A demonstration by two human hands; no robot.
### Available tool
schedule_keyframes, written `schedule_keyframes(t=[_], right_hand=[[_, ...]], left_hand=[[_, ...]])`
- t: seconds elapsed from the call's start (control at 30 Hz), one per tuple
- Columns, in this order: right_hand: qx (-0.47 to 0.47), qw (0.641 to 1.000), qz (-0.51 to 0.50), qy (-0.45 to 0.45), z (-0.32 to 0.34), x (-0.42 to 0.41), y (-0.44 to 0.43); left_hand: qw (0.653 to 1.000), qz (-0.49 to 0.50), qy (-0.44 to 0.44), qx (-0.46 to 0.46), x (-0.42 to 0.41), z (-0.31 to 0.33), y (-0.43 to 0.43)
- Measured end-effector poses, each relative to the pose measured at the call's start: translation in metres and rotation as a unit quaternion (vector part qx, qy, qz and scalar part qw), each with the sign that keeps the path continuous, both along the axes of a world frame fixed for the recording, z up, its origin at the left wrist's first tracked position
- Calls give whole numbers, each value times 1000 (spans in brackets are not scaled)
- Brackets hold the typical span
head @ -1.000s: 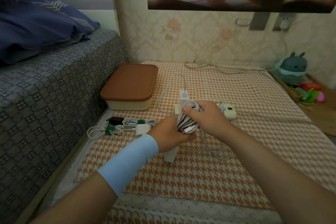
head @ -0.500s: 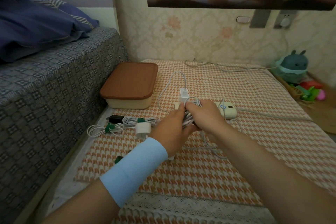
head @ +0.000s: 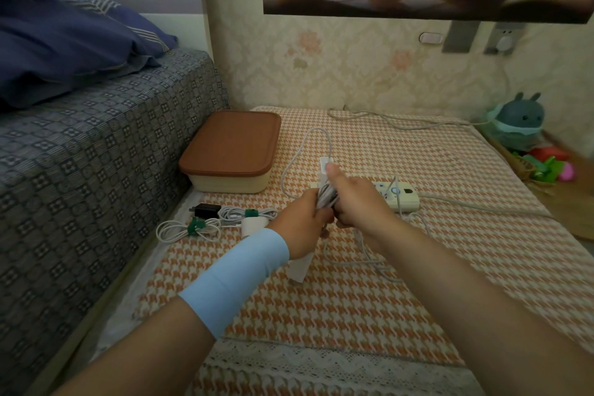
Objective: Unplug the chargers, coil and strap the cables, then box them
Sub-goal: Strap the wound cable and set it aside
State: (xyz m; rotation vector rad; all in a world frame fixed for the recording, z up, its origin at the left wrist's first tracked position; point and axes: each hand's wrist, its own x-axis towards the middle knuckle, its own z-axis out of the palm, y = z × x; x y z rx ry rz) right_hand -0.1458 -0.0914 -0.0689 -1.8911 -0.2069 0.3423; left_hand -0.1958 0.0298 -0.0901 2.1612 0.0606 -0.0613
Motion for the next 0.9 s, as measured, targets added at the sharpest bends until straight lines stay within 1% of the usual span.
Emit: schedule_keyframes(t=[0.03, 0.13, 0.2, 0.27, 0.3, 0.37, 0.4, 0.47, 0.6, 0.67, 0.7, 0.77, 0.8, 0.9], right_hand=[[13, 1000, 10, 10, 2, 2, -1], [0, 999, 24, -31, 5, 7, -9], [25, 998, 18, -52, 7, 6, -14], [48, 992, 47, -111, 12, 1, -19], [72, 987, 66, -126, 15, -1, -21], [108, 983, 92, -119, 18, -5, -20], [103, 984, 98, -111, 18, -6, -17], [62, 989, 100, -92, 15, -9, -12], [17, 995, 51, -84, 7, -9, -9], [16, 997, 31, -76, 5, -9, -8], [18, 997, 22, -67, 4, -8, -8], [16, 998, 15, -58, 2, -8, -8], [14, 998, 15, -56, 2, -9, -7], [16, 998, 17, -56, 0, -9, -5]], left_hand=[[1000, 15, 3, -14, 1, 0, 2], [997, 57, 21, -55, 2, 1, 8], [994, 70, 27, -82, 3, 1, 14], [992, 78, 23, -92, 3, 1, 18], [993, 77, 20, -89, 2, 2, 19], [994, 60, 10, -89, 2, 3, 19], [995, 44, 5, -92, 1, 4, 17], [996, 16, 10, -87, 1, 6, 13], [996, -30, 4, -78, -5, 8, 11], [992, -46, 7, -118, -3, 6, 13], [986, -37, 21, -164, -1, 5, 14], [963, 24, 57, -262, 1, 1, 12], [957, 57, 54, -278, 1, 0, 11], [966, 109, -1, -236, -4, -6, 7]])
